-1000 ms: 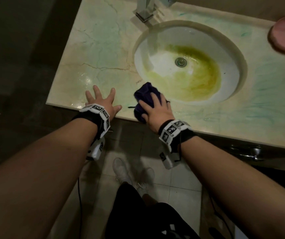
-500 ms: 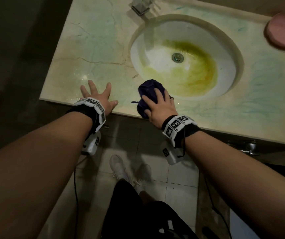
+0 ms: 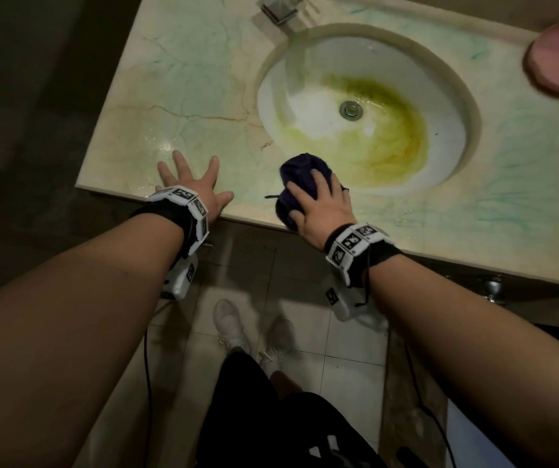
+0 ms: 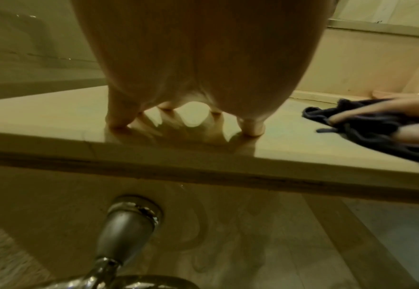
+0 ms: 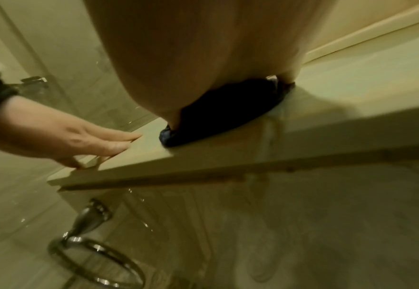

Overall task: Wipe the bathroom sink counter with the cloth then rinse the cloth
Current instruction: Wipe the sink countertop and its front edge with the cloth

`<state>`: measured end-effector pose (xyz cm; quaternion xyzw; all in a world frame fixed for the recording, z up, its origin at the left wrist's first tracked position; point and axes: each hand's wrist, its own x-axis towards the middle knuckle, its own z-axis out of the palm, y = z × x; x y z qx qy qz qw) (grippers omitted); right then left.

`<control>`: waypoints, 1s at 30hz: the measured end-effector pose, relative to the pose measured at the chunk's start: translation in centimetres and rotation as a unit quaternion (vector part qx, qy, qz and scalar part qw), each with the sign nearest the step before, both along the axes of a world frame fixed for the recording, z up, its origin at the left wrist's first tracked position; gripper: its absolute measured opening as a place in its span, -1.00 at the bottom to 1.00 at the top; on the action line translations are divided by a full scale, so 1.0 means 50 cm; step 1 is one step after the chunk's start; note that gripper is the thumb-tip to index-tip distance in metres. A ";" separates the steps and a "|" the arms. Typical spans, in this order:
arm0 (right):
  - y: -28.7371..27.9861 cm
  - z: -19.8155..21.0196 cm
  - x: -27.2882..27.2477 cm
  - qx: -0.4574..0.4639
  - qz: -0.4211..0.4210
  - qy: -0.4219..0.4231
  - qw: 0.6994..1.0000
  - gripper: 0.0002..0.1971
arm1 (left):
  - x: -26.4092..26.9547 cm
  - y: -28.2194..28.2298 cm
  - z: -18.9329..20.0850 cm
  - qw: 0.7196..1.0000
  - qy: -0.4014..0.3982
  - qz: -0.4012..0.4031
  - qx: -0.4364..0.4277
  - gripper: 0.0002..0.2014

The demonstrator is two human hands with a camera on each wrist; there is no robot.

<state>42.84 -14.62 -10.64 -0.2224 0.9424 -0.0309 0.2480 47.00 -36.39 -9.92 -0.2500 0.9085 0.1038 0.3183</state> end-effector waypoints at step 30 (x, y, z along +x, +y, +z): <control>-0.087 -0.011 0.007 0.002 -0.136 0.003 0.991 -0.40 | -0.004 0.001 -0.003 1.000 -0.011 -0.010 0.003 -0.27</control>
